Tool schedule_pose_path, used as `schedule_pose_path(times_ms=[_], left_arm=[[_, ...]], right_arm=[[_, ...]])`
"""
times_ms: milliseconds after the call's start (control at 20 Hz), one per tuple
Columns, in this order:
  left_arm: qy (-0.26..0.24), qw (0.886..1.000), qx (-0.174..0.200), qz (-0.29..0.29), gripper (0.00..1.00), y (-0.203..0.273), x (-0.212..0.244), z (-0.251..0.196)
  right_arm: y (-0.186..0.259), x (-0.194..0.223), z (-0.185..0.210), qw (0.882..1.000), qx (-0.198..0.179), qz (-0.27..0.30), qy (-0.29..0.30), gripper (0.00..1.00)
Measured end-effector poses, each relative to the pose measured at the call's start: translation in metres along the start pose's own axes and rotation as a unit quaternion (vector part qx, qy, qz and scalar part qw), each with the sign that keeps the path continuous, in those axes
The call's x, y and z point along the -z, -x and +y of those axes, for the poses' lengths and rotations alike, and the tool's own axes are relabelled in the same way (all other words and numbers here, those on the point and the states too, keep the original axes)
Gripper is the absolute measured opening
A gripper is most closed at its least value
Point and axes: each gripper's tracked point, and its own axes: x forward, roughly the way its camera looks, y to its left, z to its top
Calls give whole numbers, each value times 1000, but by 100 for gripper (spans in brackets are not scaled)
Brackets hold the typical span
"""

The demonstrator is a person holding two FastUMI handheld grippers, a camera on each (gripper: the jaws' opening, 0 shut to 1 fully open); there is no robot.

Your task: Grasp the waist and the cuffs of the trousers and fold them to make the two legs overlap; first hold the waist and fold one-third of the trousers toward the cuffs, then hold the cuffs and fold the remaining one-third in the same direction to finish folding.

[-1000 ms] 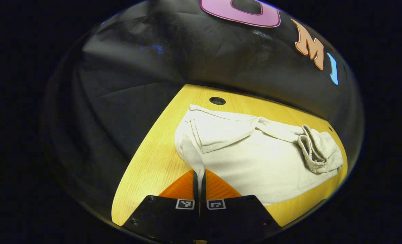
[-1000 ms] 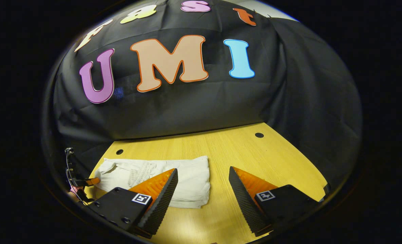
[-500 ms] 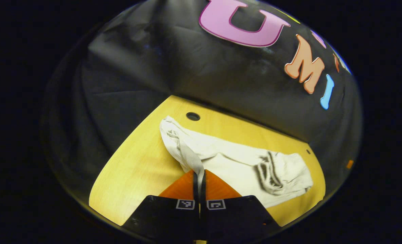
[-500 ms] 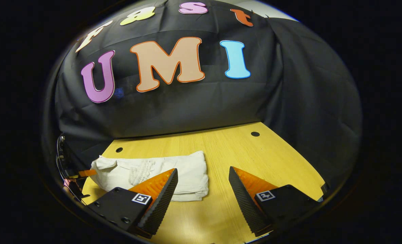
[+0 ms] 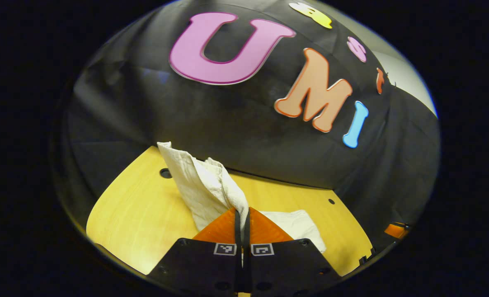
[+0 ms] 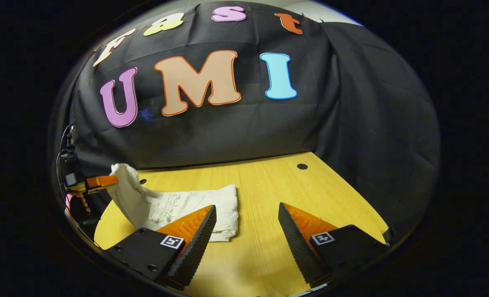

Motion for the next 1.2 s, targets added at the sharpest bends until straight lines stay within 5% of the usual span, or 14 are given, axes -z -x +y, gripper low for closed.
schedule_pose_path(times_ms=[250, 500, 950, 1100, 1200], left_arm=[[-66, 996, 57, 6, 0, -26, 2, -89], [-123, 988, 82, 49, 0, -60, 53, -151], [-182, 962, 94, 182, 1, -85, 215, -159], [-175, 959, 106, 197, 8, -84, 229, -158], [-169, 957, 122, 201, 22, -77, 229, -167]], right_arm=[[-1, -1, 0, 1000, 1, -3, -6, 91], [-1, 0, -4, 1000, 10, -2, -8, 91], [2, 4, -6, 999, 25, 9, -32, 91], [3, 2, -5, 999, 25, 11, -34, 91], [3, 1, -3, 999, 19, 12, -33, 92]])
